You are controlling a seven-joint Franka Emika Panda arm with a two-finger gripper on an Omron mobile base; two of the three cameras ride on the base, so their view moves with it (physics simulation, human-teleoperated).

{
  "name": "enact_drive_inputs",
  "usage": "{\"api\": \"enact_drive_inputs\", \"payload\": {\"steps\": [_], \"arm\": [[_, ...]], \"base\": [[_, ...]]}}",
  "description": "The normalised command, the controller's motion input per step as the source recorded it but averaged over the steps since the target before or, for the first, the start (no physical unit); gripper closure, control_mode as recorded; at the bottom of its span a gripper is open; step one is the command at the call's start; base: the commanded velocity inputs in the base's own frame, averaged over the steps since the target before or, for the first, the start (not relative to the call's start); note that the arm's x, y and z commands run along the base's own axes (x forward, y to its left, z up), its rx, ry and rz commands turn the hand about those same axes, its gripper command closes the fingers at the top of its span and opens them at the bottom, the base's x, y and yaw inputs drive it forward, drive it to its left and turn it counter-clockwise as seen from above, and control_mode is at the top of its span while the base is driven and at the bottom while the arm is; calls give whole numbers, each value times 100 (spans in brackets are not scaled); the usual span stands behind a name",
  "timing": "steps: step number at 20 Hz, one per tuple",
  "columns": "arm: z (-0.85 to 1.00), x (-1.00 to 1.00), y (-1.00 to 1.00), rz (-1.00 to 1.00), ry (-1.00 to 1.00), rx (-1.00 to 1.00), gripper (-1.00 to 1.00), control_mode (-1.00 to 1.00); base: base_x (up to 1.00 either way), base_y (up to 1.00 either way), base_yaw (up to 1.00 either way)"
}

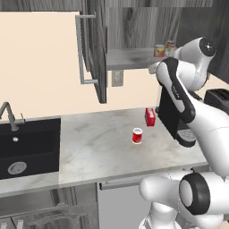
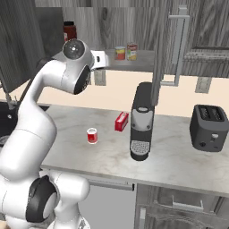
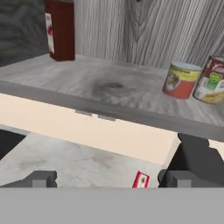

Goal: Pick the cans from the counter and place them in their designated side in the cabinet.

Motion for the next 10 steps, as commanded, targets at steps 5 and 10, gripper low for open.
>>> {"api": "enact_drive_inputs", "payload": {"steps": [5,10], "arm": [[-17,-33,0,3,15,-1,-100,-100],[-34,-27,0,7,12,-4,-100,-100]], "base": [[0,0,0],[0,0,0]]}}
